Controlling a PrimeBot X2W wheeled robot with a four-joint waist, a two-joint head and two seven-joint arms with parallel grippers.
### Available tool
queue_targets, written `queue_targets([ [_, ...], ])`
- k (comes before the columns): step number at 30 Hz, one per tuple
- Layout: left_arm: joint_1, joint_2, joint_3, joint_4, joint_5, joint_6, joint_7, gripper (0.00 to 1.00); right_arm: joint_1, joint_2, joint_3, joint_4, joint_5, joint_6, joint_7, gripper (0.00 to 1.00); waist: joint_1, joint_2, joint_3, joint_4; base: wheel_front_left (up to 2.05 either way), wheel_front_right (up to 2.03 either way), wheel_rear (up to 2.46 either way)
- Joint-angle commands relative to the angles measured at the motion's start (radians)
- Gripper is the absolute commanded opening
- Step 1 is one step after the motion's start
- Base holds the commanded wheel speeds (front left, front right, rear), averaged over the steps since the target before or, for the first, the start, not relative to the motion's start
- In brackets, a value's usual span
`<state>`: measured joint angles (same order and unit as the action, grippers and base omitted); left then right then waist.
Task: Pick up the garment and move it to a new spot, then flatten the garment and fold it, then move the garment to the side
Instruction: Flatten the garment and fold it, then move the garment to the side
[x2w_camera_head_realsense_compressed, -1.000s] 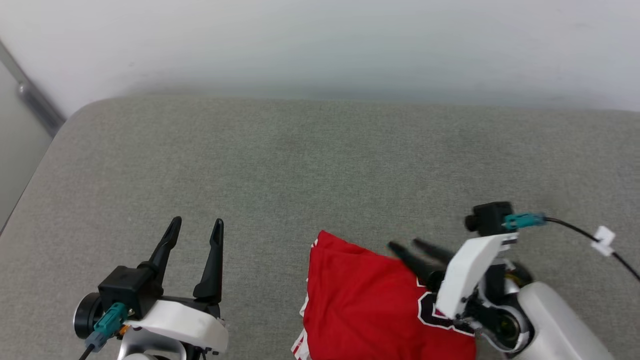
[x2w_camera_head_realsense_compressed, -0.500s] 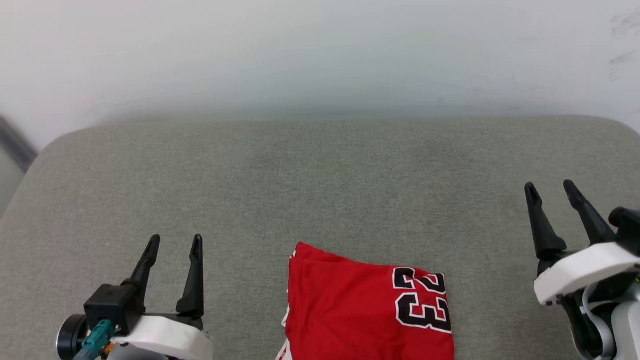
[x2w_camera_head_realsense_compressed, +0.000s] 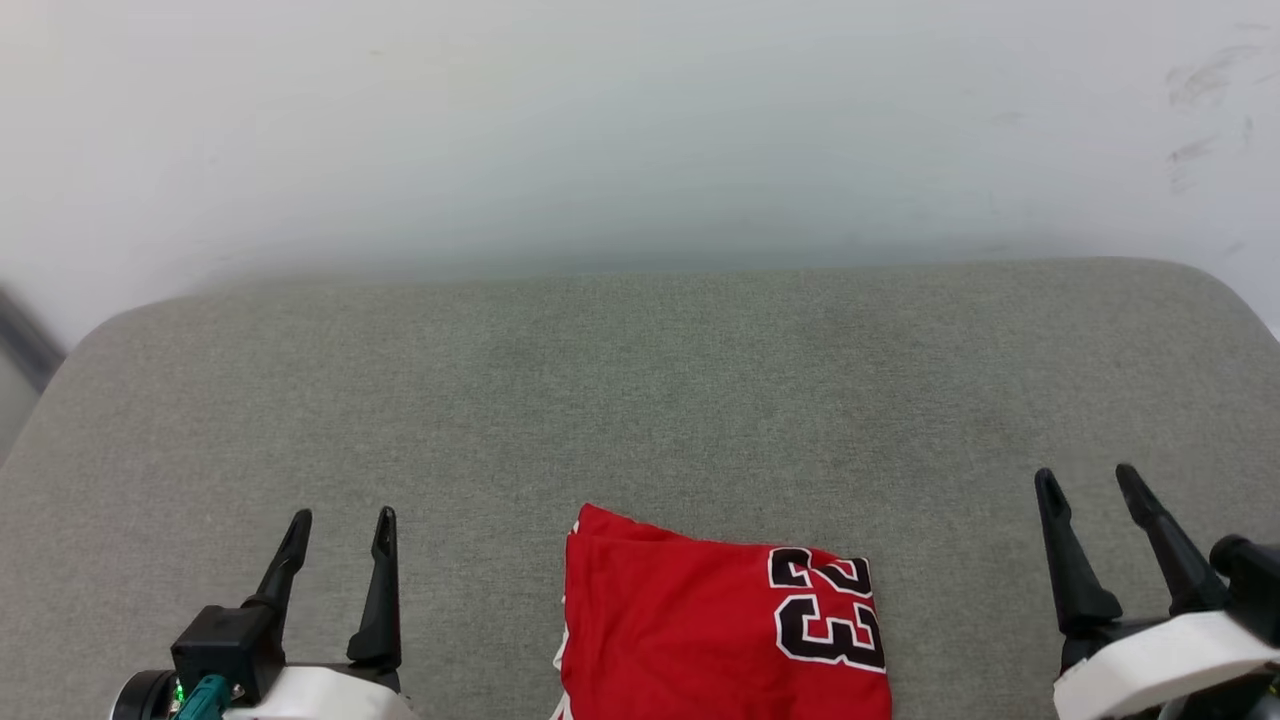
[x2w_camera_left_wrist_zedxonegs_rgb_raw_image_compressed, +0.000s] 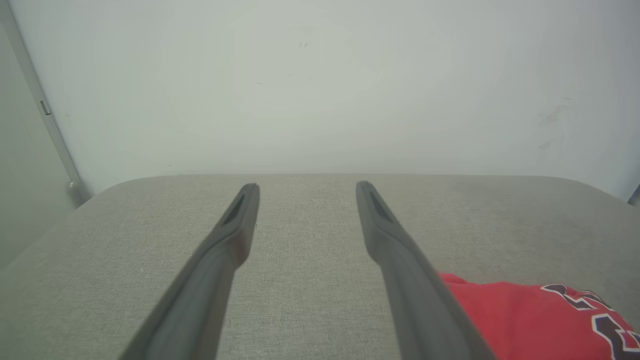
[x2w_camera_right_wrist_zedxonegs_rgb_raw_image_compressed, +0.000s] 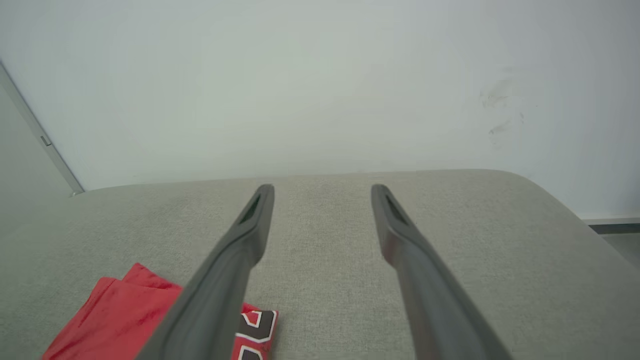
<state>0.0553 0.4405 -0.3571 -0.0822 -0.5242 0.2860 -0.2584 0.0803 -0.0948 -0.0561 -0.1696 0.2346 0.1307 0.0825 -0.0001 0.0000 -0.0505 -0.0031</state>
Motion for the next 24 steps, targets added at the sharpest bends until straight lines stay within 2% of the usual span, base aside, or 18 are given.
queue_targets([
  [1,0.01,-0.005,0.008,0.004,0.005,-0.003,-0.006,1.0,0.031,0.011,-0.004,-0.027,-0.01,0.0,0.012,1.0,0.0001,0.0,0.001,-0.002,0.0,0.0,0.0],
  [9,0.006,-0.013,0.023,0.016,0.012,-0.017,-0.008,1.0,0.054,0.032,-0.021,-0.064,-0.01,0.0,0.041,1.0,0.0001,0.0,0.009,-0.007,0.0,0.0,0.0],
  [14,-0.007,-0.019,0.029,0.021,0.019,-0.02,-0.008,1.0,0.037,0.037,-0.03,-0.04,0.028,0.0,0.093,1.0,0.0001,0.0,0.015,-0.005,0.0,0.0,0.0],
  [18,-0.023,-0.028,0.032,0.016,0.027,-0.027,-0.009,1.0,0.013,0.015,-0.081,0.016,0.14,0.0,0.204,1.0,0.0001,0.0,0.027,0.007,0.0,0.0,0.0],
  [24,-0.051,-0.05,0.045,-0.006,0.044,-0.036,-0.009,1.0,-0.031,-0.039,-0.138,0.188,0.307,0.0,0.458,1.0,0.0001,0.0,0.065,0.038,0.0,0.0,0.0],
])
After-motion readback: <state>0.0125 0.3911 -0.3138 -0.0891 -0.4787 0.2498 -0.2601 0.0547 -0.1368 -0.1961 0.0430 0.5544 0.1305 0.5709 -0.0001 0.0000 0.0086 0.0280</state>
